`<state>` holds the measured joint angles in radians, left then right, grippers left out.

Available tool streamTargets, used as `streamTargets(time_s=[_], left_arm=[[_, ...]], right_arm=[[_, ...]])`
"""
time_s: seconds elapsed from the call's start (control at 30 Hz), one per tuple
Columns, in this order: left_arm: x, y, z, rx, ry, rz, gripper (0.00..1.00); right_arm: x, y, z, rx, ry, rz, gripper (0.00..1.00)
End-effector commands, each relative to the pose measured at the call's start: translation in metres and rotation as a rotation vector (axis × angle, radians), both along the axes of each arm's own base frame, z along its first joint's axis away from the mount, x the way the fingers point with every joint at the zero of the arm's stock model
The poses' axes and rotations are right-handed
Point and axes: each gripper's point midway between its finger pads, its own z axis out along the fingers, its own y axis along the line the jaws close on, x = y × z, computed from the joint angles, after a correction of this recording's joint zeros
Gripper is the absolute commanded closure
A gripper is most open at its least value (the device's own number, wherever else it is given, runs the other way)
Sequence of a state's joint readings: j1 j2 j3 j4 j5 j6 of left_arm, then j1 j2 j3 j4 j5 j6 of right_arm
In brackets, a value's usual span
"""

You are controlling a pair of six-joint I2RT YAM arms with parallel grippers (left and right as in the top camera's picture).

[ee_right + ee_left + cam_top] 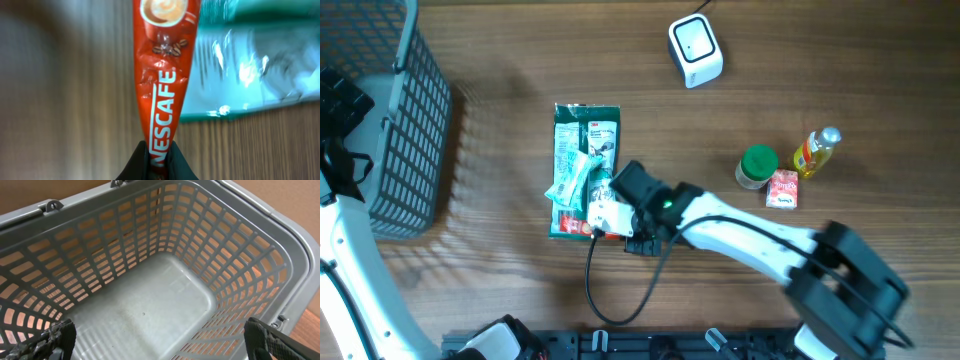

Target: Scan the item barcode

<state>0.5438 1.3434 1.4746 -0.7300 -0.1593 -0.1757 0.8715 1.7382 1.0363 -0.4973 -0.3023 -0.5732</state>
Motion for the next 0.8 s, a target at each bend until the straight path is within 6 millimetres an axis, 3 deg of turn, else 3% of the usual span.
streamTargets(time_s=[0.0,0.13,0.33,0.77], left_arm=[[0.0,0.001,0.004,0.014,0.0,-0.01,0.0],[0.0,0.001,0.003,0.014,0.001,-0.01,0.0],[0.0,0.001,0.004,0.014,0.0,-0.01,0.0],[0.0,0.001,0.003,0.014,0.001,-0.01,0.0]], right_arm=[[-0.026,0.014,0.078,0.346,0.246,0.07,0.96],[-0.042,0.004,0.134,0.627,0.579,0.118,0.96],[-0.038,-0.018,0.194,0.841,0.923,0.094,0.96],[-0.018,-0.02,0.202,0.796,1.045,-0.013,0.96]])
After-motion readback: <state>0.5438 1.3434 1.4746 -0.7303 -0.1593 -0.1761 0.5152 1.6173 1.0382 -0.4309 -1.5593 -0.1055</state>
